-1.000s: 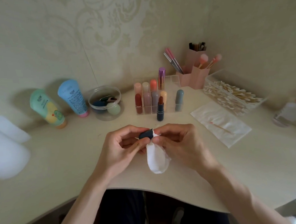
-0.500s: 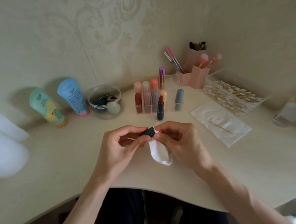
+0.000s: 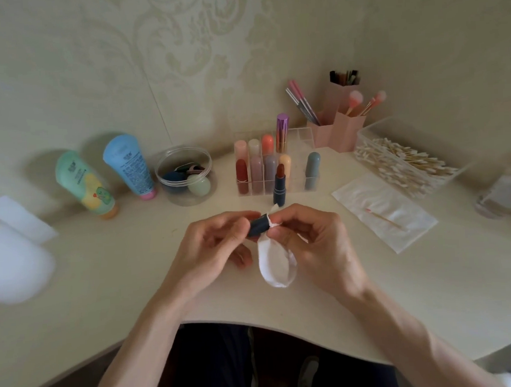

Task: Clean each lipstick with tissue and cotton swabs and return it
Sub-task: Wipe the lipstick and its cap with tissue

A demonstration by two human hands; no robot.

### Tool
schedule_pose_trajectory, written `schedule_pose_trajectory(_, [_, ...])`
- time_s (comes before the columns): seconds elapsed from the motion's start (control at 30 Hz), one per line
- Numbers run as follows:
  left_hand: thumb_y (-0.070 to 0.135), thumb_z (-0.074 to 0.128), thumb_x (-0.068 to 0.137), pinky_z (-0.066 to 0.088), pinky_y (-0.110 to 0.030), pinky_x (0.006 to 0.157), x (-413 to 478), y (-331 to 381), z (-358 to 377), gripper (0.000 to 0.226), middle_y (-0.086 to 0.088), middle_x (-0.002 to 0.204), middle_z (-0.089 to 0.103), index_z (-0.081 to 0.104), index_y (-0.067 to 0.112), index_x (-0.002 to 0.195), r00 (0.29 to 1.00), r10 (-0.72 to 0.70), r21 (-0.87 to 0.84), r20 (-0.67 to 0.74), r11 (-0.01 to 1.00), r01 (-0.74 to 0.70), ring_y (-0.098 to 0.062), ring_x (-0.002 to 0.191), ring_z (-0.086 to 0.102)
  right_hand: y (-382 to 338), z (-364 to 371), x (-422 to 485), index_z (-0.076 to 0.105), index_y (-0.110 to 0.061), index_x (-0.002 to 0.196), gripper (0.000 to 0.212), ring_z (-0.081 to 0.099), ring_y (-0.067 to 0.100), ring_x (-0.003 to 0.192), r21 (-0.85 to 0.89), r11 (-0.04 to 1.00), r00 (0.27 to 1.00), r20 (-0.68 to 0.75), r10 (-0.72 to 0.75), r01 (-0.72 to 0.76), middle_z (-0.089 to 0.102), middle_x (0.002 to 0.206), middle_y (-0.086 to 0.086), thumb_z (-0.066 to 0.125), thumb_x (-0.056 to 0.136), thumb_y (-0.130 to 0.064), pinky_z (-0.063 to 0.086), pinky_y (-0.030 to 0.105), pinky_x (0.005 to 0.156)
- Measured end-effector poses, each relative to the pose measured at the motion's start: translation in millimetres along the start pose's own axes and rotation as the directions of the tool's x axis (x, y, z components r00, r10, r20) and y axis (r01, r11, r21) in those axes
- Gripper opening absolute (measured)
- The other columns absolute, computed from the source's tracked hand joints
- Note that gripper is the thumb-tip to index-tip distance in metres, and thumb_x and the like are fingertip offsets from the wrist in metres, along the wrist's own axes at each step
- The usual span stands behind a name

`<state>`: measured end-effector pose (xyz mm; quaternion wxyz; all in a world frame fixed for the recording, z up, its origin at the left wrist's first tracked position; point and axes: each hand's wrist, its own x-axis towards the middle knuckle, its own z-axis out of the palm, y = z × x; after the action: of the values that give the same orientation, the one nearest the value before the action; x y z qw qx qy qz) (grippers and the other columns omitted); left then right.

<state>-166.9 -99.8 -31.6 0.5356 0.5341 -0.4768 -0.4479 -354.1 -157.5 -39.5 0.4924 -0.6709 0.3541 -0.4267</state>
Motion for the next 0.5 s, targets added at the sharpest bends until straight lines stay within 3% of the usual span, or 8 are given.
schedule_pose_trajectory(0.07, [0.022,0.066,0.096,0.054,-0.028,0.059,-1.0,-2.0,-0.7,0.021,-0.010,0.083,0.078,0.080,0.008,0.103,1.000,0.016,0.010,-0.022,1.000,-0.016,-0.023,0.063,0.067,-1.3,0.5,-1.0,0.077,-0.024,0.091,0.023,0.075,0.017,0.087,0.004,1.000,1.000,-0.002,0.002,-0.002,0.080,0.091,-0.008,0.079,0.090,-0.001,0.058,0.029,0.085])
schedule_pose_trajectory(0.13, [0.019,0.068,0.094,0.059,-0.030,0.067,-2.0,-4.8,-0.1,0.018,-0.011,0.083,0.079,0.081,0.008,0.101,0.997,0.055,0.036,-0.056,0.998,-0.053,-0.026,0.069,0.071,-0.8,1.3,-0.8,0.078,-0.022,0.090,0.021,0.075,0.015,0.085,0.012,0.999,1.000,0.000,0.030,-0.030,0.080,0.089,-0.007,0.078,0.090,-0.001,0.057,0.026,0.082])
schedule_pose_trajectory(0.23, [0.014,0.076,0.085,0.060,-0.024,0.077,-3.9,-5.3,2.2,0.021,-0.005,0.093,0.081,0.080,0.008,0.105,0.990,0.103,0.049,-0.095,0.994,-0.099,-0.026,0.082,0.077,0.9,0.9,0.3,0.078,-0.009,0.094,0.008,0.077,0.024,0.085,0.068,0.994,0.996,0.028,0.084,-0.085,0.081,0.090,0.003,0.077,0.092,-0.001,0.060,0.032,0.077])
schedule_pose_trajectory(0.37, [0.010,0.081,0.078,0.058,-0.018,0.078,-5.7,-1.0,4.8,0.028,-0.001,0.094,0.081,0.078,0.011,0.106,0.983,0.137,0.058,-0.124,0.990,-0.131,-0.018,0.083,0.078,-1.3,0.5,-0.9,0.077,-0.016,0.090,0.015,0.071,0.009,0.076,0.075,0.994,0.997,0.031,0.071,-0.073,0.078,0.083,-0.006,0.077,0.091,-0.001,0.053,0.020,0.071])
schedule_pose_trajectory(0.5, [0.029,0.069,0.090,0.058,-0.030,0.072,-2.7,2.3,0.6,0.033,-0.011,0.090,0.079,0.075,0.015,0.119,0.999,-0.004,-0.024,-0.039,1.000,0.003,-0.026,0.073,0.074,-2.6,-1.4,-2.2,0.076,-0.026,0.089,0.023,0.073,0.017,0.083,0.035,0.999,1.000,0.005,-0.014,0.014,0.078,0.087,-0.005,0.078,0.090,-0.003,0.054,0.024,0.078])
